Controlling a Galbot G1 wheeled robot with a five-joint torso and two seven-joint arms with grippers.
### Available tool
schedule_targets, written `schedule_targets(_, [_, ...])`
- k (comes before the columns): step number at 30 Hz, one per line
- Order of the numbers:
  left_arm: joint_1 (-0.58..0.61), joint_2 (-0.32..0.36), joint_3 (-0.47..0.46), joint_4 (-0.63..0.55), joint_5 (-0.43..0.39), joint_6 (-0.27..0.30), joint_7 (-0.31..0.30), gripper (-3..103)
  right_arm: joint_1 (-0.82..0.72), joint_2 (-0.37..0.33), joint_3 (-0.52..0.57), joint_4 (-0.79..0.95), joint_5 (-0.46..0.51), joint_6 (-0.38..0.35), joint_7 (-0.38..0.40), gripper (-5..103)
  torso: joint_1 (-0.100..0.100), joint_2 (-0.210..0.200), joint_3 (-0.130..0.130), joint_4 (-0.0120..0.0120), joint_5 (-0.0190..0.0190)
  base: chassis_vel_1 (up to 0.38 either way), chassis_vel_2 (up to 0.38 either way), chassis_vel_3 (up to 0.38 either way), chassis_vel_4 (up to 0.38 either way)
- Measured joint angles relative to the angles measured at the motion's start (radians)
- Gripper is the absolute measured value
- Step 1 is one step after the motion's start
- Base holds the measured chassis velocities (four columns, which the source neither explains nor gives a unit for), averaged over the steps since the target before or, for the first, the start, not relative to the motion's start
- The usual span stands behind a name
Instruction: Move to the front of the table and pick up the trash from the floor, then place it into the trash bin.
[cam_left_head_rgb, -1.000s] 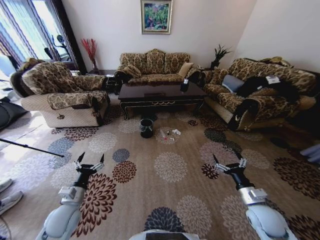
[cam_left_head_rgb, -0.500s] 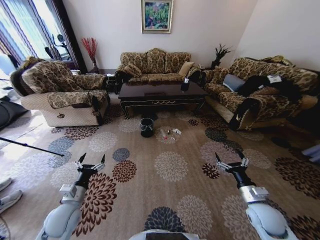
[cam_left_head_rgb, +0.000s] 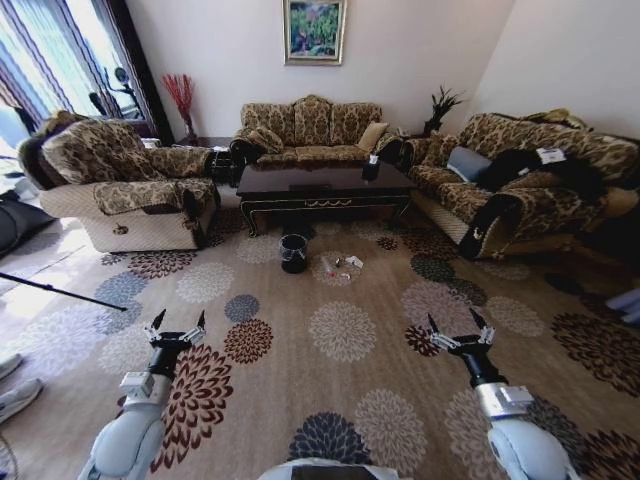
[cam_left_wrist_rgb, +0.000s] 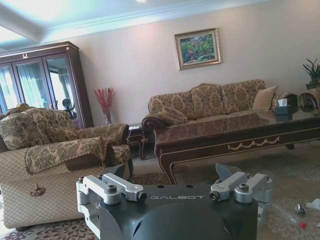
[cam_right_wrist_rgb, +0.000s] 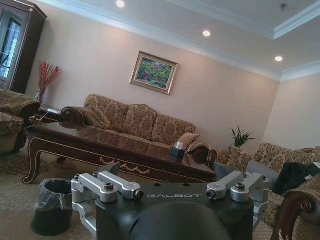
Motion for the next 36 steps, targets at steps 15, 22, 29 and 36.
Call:
schedule_targets(15, [-0.009, -0.005, 0.014, 0.006, 0.015, -0.009, -0.004, 100, -0.020, 0.066, -0.012, -0.012, -0.013, 0.010, 0.003, 100, -0.034, -0.077, -0.043, -0.0001, -0.0001, 0.000, 0.000, 0.000, 0.000])
schedule_targets(22, [-0.002, -0.025, 0.005, 0.020, 0.022, -0.020, -0.004, 100, -0.013, 0.065, -0.028, -0.046, -0.032, 0.022, 0.000, 100, -0.048, -0.106, -0.059, 0.0000, 0.0001, 0.000, 0.000, 0.000, 0.000])
schedule_targets(29, [0.034, -0.030, -0.019, 0.018, -0.005, -0.033, 0.014, 100, -0.019, 0.073, -0.040, -0.064, -0.035, 0.034, -0.007, 100, -0.063, -0.144, -0.081, -0.0001, 0.0001, 0.000, 0.000, 0.000, 0.000])
schedule_targets(36, [0.048, -0.044, -0.015, 0.014, 0.003, -0.044, 0.021, 100, -0.029, 0.085, -0.047, -0.049, -0.042, 0.034, -0.007, 100, -0.076, -0.171, -0.096, -0.0001, 0.0001, 0.000, 0.000, 0.000, 0.000])
